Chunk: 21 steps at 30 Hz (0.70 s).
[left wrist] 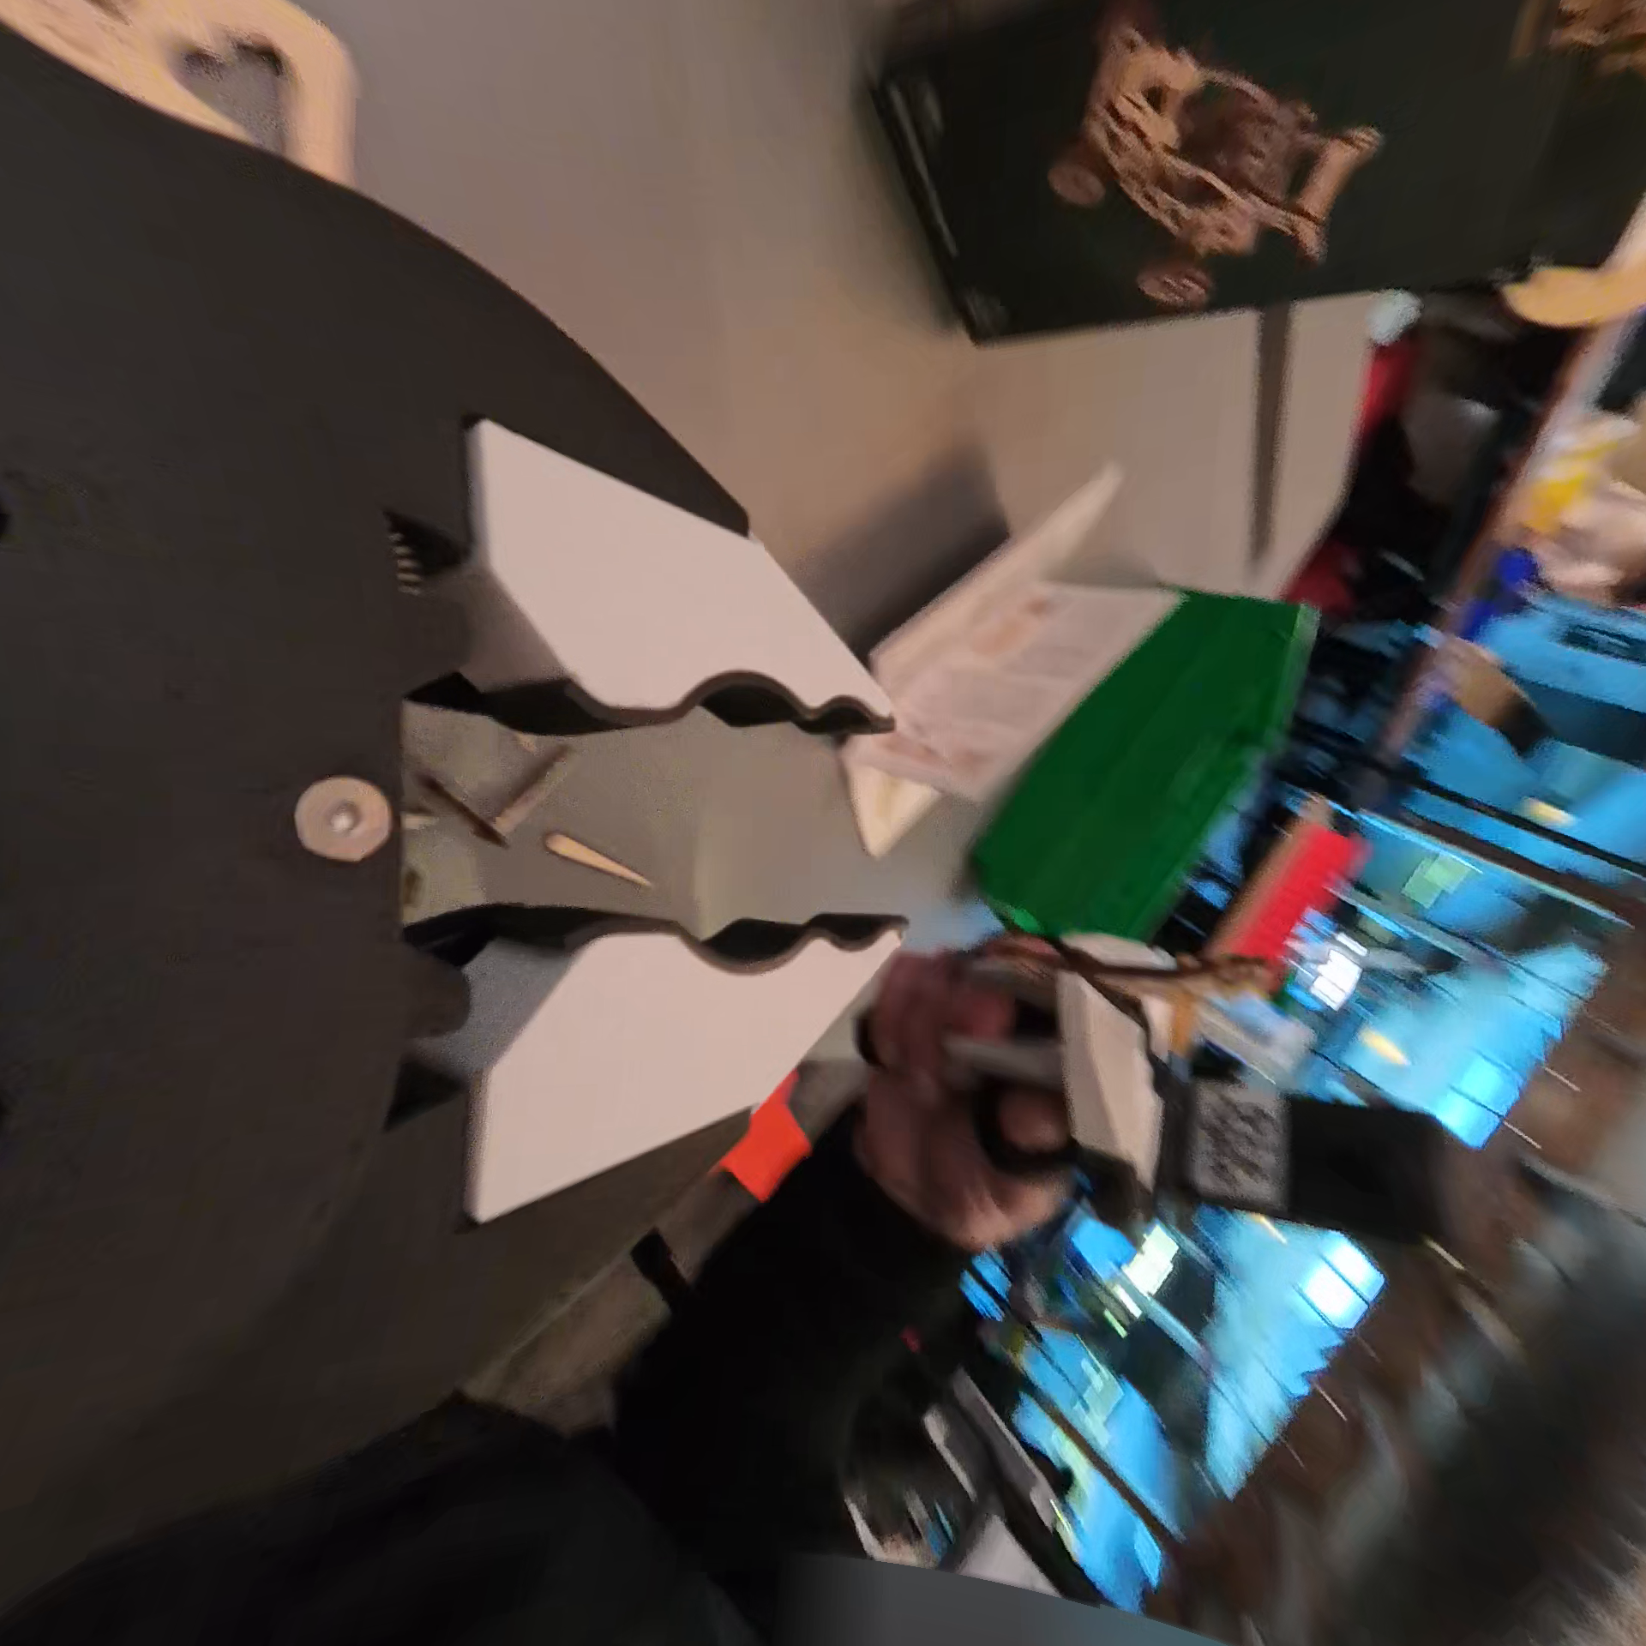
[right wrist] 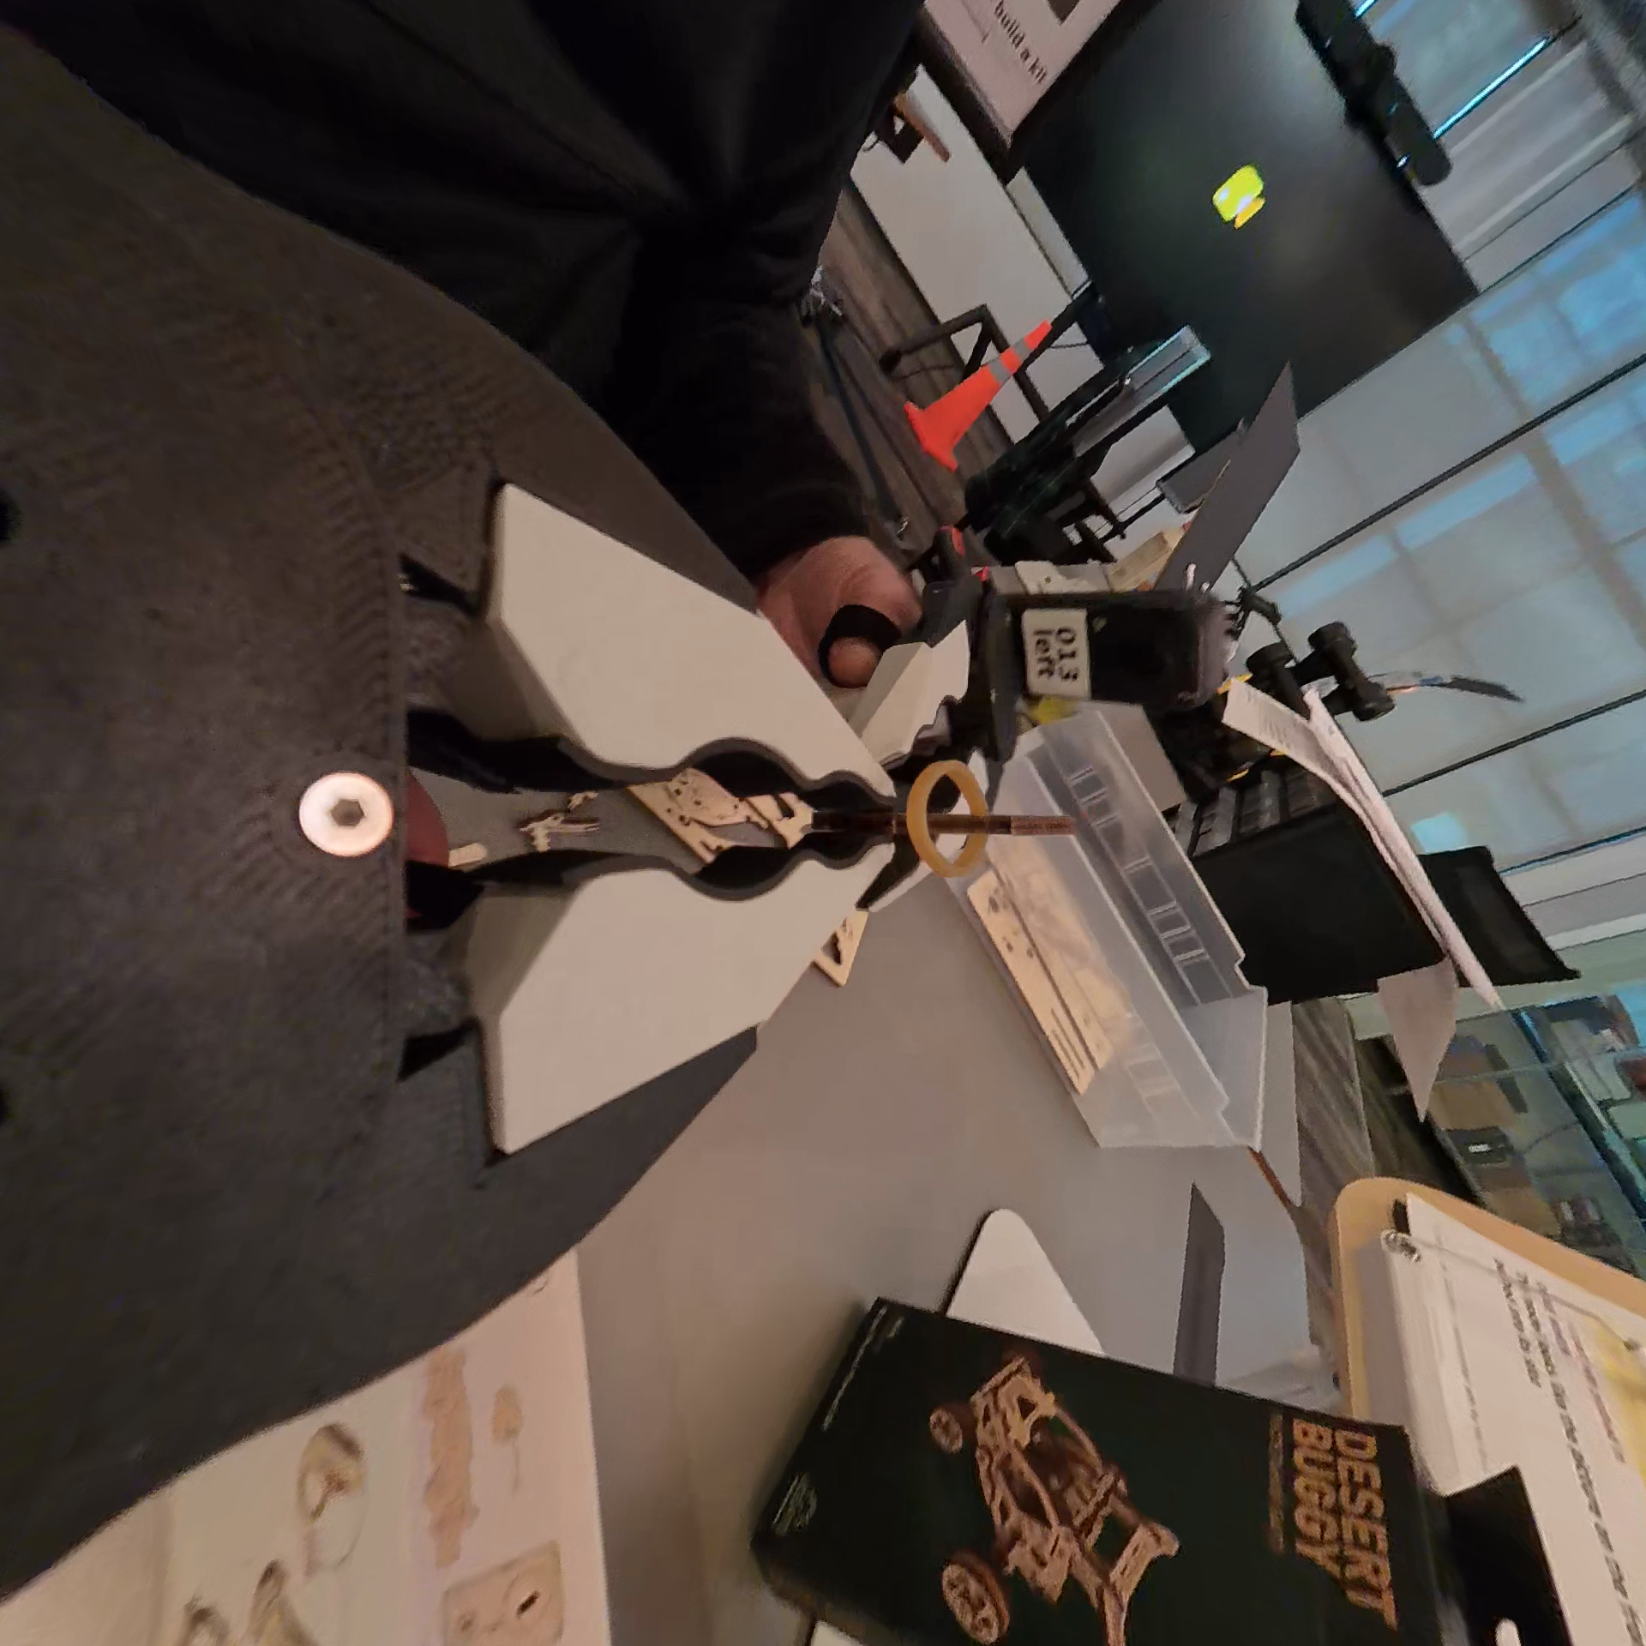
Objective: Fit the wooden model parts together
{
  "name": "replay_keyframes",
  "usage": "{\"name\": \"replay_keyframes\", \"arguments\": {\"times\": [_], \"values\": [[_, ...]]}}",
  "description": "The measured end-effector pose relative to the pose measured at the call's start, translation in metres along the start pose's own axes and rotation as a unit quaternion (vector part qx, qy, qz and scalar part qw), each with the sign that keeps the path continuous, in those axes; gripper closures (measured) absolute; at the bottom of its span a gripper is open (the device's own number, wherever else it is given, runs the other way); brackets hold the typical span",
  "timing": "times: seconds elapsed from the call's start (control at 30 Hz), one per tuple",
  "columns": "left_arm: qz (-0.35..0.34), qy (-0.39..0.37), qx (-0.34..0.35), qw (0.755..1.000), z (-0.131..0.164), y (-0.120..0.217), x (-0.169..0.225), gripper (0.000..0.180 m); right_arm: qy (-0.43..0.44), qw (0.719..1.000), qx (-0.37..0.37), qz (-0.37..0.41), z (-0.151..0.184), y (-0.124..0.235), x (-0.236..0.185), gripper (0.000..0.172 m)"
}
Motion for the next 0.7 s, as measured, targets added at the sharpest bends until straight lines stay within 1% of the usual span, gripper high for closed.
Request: {"name": "replay_keyframes", "arguments": {"times": [0.07,0.2,0.27,0.33,0.43,0.63,0.7], "values": [[-0.051,-0.007,-0.058,0.997,0.012,0.004,-0.007,0.143,-0.003,1.000,-0.019,0.007,0.009,0.005,0.004,0.171],[-0.099,-0.009,-0.154,0.983,0.036,0.001,-0.011,0.141,-0.018,0.999,-0.031,0.013,0.027,0.011,0.008,0.171],[-0.136,-0.021,-0.194,0.971,0.047,-0.005,-0.014,0.141,-0.023,0.999,-0.036,0.019,0.037,0.014,0.010,0.171],[-0.151,-0.016,-0.234,0.960,0.059,-0.012,-0.018,0.138,-0.034,0.999,-0.033,0.019,0.044,0.017,0.011,0.171],[-0.172,-0.003,-0.262,0.950,0.068,-0.024,-0.025,0.138,-0.047,0.998,-0.026,0.016,0.052,0.022,0.012,0.171],[-0.216,0.006,-0.295,0.931,0.074,-0.033,-0.034,0.153,-0.059,0.998,-0.007,0.007,0.058,0.026,0.012,0.171],[-0.217,0.012,-0.297,0.930,0.075,-0.034,-0.035,0.157,-0.060,0.998,-0.002,0.005,0.059,0.027,0.012,0.171]]}}
Point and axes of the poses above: each gripper's, where its closed fingertips meet, y back along the fingers, z out of its underside, x = y × z across the jaws, the point moved 6 cm from there along y, back along the fingers, and after that the axes turned 4 degrees about y, right-handed, at the moved point
